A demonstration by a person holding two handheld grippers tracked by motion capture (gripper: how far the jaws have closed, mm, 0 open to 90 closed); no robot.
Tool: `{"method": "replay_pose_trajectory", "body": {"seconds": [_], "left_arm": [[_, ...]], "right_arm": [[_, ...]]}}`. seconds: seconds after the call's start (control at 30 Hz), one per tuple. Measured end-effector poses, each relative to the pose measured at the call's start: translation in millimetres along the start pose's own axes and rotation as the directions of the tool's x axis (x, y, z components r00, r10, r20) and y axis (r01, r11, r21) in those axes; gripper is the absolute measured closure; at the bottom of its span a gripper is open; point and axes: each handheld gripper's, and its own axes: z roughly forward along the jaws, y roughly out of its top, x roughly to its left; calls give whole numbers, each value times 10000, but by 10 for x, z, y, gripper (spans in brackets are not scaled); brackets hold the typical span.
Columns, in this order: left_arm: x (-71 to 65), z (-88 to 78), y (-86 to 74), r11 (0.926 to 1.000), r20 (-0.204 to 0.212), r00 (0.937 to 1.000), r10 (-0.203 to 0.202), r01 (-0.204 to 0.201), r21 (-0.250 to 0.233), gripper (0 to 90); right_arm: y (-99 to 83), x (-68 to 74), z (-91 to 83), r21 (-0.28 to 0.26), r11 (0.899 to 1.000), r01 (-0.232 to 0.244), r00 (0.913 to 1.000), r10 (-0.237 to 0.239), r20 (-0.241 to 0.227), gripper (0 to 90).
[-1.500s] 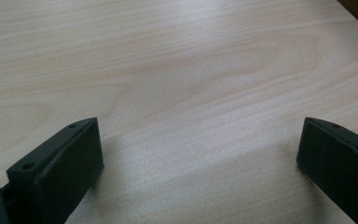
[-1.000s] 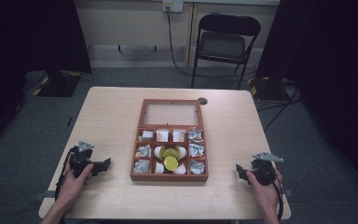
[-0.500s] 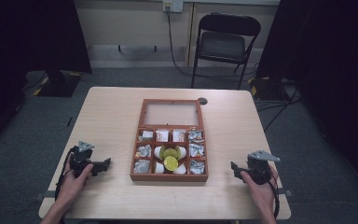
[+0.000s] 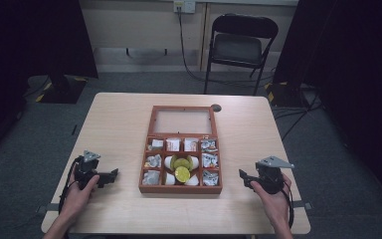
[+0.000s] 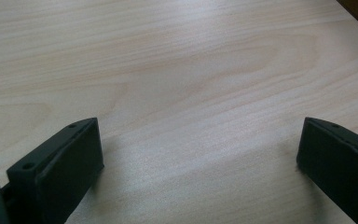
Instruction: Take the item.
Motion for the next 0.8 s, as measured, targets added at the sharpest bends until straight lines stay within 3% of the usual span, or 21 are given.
{"method": "replay_pose_trajectory", "body": {"seconds": [0.33, 0.8], "left_arm": [[0, 0, 0, 10000, 0, 10000, -3, 3, -5, 0], [0, 0, 0, 10000, 4, 10000, -5, 5, -4, 0]], "right_arm": [[115, 140, -19, -204, 9995, 260, 9984, -270, -493, 367], [348, 273, 40, -538, 9972, 523, 9919, -581, -1131, 388]]}}
